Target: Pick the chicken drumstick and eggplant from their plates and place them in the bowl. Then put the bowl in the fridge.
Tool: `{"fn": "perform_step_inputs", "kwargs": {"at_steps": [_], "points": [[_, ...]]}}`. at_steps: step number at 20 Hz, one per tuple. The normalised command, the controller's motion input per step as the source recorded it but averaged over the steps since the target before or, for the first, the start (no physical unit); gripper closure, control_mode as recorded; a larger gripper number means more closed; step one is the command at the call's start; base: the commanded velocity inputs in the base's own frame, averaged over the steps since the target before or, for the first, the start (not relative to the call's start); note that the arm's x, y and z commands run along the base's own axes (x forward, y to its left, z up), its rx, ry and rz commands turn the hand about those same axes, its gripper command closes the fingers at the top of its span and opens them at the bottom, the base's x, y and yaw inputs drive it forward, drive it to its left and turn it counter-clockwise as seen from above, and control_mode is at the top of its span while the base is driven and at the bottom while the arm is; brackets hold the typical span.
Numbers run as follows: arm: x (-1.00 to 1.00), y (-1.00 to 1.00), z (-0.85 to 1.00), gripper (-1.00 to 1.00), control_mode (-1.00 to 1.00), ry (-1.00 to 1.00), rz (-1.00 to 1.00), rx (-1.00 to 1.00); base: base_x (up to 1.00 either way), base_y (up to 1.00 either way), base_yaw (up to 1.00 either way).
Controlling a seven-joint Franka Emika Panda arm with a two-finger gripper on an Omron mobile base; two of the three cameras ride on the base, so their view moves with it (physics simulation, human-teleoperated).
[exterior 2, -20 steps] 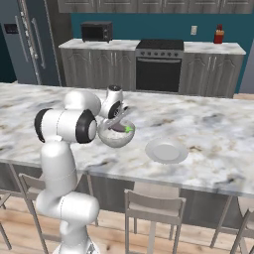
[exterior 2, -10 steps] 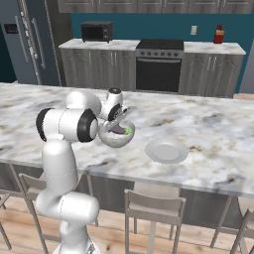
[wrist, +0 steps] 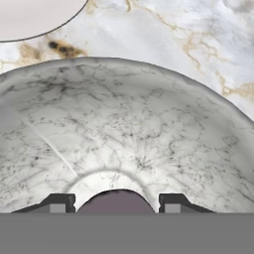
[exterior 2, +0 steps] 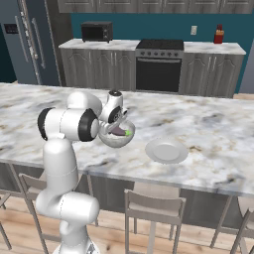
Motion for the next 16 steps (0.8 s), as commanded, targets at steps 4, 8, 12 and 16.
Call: {"fn": "perform_step_inputs", "kwargs": {"at_steps": [4,8,12,16], "points": [[0.03,0.01,-0.07,1.0,-1.0,0.0,0.01,0.0,0.0,0.0,0.0],[0.05,0.05,-0.08,1.0,-1.0,0.02,0.01,0.0,0.0,0.0,0.0],[0.04,0.09,-0.05,-1.0,-1.0,0.0,0.02,0.0,0.0,0.0,0.0],[0.02,0.06,-0.03,-1.0,-1.0,0.0,0.05,0.0,0.0,0.0,0.0]]}}
